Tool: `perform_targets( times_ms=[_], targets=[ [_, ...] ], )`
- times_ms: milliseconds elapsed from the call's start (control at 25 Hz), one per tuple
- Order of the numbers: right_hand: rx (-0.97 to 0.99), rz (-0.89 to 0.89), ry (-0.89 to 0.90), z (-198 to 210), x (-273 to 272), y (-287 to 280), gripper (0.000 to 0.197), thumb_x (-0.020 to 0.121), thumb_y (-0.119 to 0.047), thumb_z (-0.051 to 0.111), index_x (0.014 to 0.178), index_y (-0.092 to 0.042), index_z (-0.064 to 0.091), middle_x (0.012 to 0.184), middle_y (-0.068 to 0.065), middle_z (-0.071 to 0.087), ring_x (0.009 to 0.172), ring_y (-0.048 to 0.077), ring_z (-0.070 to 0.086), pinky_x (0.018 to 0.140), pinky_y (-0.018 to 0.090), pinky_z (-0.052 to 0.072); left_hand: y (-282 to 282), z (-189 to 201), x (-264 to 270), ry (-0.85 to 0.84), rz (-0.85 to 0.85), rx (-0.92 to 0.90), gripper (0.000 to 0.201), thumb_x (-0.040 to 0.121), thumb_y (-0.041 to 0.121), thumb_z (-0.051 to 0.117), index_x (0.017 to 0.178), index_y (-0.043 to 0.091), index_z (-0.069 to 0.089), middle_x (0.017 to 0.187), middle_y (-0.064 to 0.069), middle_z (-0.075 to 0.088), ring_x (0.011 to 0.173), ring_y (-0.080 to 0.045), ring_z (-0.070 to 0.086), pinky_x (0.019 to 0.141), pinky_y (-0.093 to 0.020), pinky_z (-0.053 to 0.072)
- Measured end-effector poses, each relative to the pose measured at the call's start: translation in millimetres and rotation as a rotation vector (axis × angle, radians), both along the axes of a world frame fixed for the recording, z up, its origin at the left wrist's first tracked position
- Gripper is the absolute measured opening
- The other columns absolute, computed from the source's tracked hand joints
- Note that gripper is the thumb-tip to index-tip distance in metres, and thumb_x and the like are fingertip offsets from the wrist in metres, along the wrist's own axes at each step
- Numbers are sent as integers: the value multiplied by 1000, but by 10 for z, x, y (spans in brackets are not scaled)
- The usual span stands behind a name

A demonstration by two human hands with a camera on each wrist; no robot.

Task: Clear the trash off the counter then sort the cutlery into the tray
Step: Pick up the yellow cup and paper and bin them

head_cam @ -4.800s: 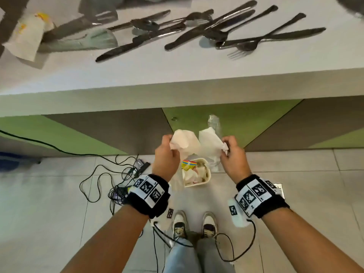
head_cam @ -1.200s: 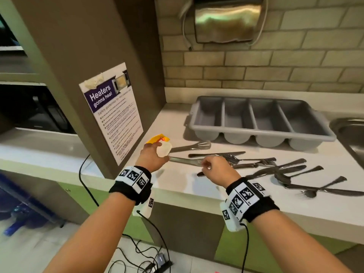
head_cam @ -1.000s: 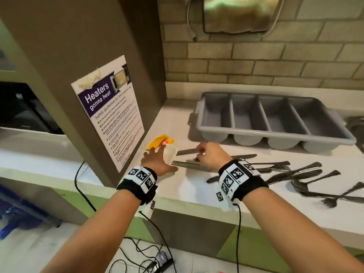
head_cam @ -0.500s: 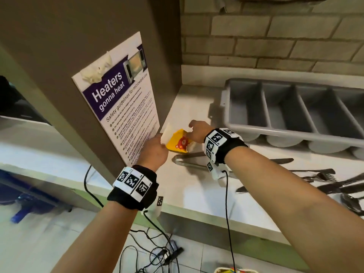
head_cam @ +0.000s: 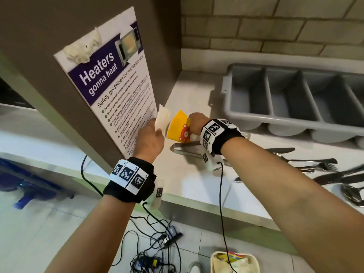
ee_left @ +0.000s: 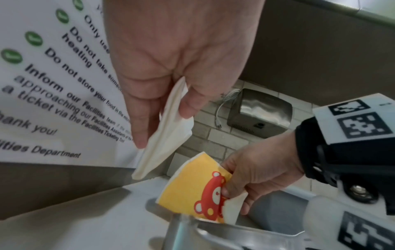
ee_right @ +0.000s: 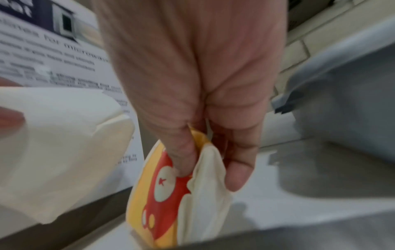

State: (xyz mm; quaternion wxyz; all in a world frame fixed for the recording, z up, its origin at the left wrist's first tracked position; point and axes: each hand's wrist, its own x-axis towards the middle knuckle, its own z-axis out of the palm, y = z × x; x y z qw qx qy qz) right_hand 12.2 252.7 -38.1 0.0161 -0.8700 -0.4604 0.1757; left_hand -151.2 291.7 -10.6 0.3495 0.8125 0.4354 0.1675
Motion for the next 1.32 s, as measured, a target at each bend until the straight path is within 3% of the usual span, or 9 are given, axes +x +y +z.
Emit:
perform_targets(
  times_ms=[280,400,480,600,720,880,960,1160,1320],
  targets=[
    [286,-139,15,672,-137,-1144,27,88,-6,54,115,1,57,122,20,62,113,33,58,91,36,46,-577,316,-97,-141,89,79,48,94,10,42,141,14,33,136,-20,51,126,-35,47,104,-36,37],
    [495,-207,142,809,-348,-1956,26,88,-4,52,112,3,58,117,23,63,108,33,59,85,34,45,-1082,398,-125,-238,-13,88,64,92,2,44,148,22,18,147,-13,39,134,-26,39,105,-16,26],
    [599,-270,211,786,-483,-2461,25,86,-3,55,111,1,57,111,21,64,95,26,57,72,27,39,-1426,383,-136,-289,-103,70,63,90,-2,44,145,24,27,142,-10,43,128,-23,43,97,-12,27],
    [650,-331,266,594,-657,-3264,20,84,-3,58,103,0,58,85,8,59,81,18,48,51,16,33,-2104,184,-141,-384,-238,12,49,88,-7,41,133,14,46,129,-10,52,114,-24,50,96,-26,40],
    [659,-395,326,319,-828,-3987,18,85,-6,59,103,-1,59,85,3,53,79,17,47,53,6,33,-2830,-90,-157,-402,-337,-163,39,93,-3,36,125,15,50,122,-5,49,102,-18,49,86,-32,47],
    [611,-482,429,-125,-1051,-4661,22,88,-5,55,110,-2,57,98,12,62,88,20,54,62,15,38,-3579,-389,-281,-374,-506,-390,18,95,19,46,112,21,51,114,3,51,95,-4,49,76,-12,45],
    [624,-522,483,-323,-1199,-4876,24,88,-4,54,112,-1,57,104,18,66,91,24,59,66,24,40,-3821,-558,-365,-299,-546,-377,37,77,28,63,111,28,50,112,7,53,98,-4,51,79,-5,44],
    [600,-588,575,-753,-1405,-5105,26,89,-12,57,112,0,54,93,17,64,81,23,57,72,34,45,-4011,-919,-437,-192,-529,-401,66,69,23,70,125,37,39,120,4,50,110,-16,52,92,-27,45],
    [452,-667,632,-1520,-1626,-5554,27,90,-11,55,116,-3,55,95,3,56,81,19,54,75,24,41,-3964,-1356,-358,-39,-372,-387,52,75,10,75,123,10,55,106,-8,63,103,-27,62,88,-33,48]
  ],
)
